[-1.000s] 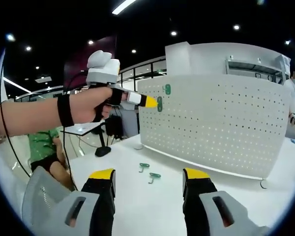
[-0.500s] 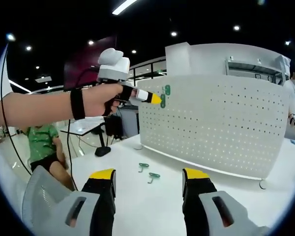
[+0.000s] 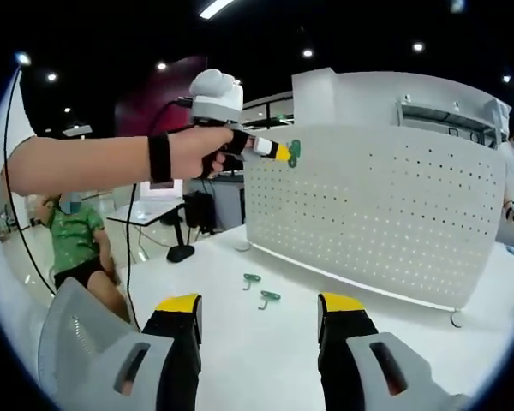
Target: Insert the hook assembly into the mounting plate slot until the hook locks in place.
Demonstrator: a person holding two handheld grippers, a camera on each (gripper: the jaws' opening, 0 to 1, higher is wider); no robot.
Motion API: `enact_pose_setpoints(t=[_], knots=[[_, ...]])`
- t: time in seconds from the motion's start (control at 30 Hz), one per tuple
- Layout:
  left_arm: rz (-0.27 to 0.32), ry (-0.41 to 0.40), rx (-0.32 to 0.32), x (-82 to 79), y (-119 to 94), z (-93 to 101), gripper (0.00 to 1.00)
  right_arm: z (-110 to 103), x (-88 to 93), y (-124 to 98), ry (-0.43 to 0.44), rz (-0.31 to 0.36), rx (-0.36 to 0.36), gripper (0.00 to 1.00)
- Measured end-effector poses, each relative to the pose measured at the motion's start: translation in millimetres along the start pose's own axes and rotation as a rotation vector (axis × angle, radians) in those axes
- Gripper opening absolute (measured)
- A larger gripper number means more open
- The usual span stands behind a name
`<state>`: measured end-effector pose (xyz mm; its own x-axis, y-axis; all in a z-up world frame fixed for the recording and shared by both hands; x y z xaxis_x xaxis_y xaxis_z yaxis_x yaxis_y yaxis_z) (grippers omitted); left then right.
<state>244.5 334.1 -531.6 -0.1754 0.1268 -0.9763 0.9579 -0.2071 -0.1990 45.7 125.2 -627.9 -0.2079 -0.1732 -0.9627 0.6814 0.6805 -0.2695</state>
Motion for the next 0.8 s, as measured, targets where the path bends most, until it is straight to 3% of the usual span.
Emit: enact_pose_setpoints(t=[0.2, 0.27, 0.33, 0.53, 0.7, 0.8], knots=[[-0.016, -0.013, -0.007, -2.5, 9.4, -0.2, 0.02, 2.0, 2.0, -2.3, 0.003, -0.003, 0.004, 0.55], [0.010, -0.034, 0.015, -4.8, 11.2, 1.2, 0.02, 2.8, 1.7, -3.2, 0.001, 0.000, 0.006, 0.55], [0.002, 0.011, -0.007, -7.2, 13.7, -0.2, 0.02, 4.2, 1.9, -4.1, 0.005, 0.002, 0.013, 0.55], [-0.006, -0.051, -0.003, -18.3, 20.9, 0.6, 0.02, 5.0, 4.0, -5.3, 0.011, 0.002, 0.021, 0.55], [0.017, -0.014, 0.003, -28.4, 21.7, 5.8, 0.02, 5.2, 3.4, -7.3, 0.041, 0.033, 0.024, 0.54], [-0.001, -0.014, 0.004, -30.5, 24.3, 5.7, 0.02, 7.0, 1.4, -9.9, 0.057, 0.050, 0.031, 0.54]])
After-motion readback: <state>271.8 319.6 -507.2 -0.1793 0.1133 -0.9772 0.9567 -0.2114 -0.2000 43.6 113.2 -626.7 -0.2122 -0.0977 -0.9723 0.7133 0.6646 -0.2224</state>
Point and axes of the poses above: the point that each gripper's makers call its tool centre point, and the gripper's own axes: y roughly forward along the fingers, z roughly to its right, x roughly out of its underside, the point moved 10 cm from there along -y, roughly backward along the fingers, and after that the axes turned 3 degrees about -x, right-handed, at the moved point
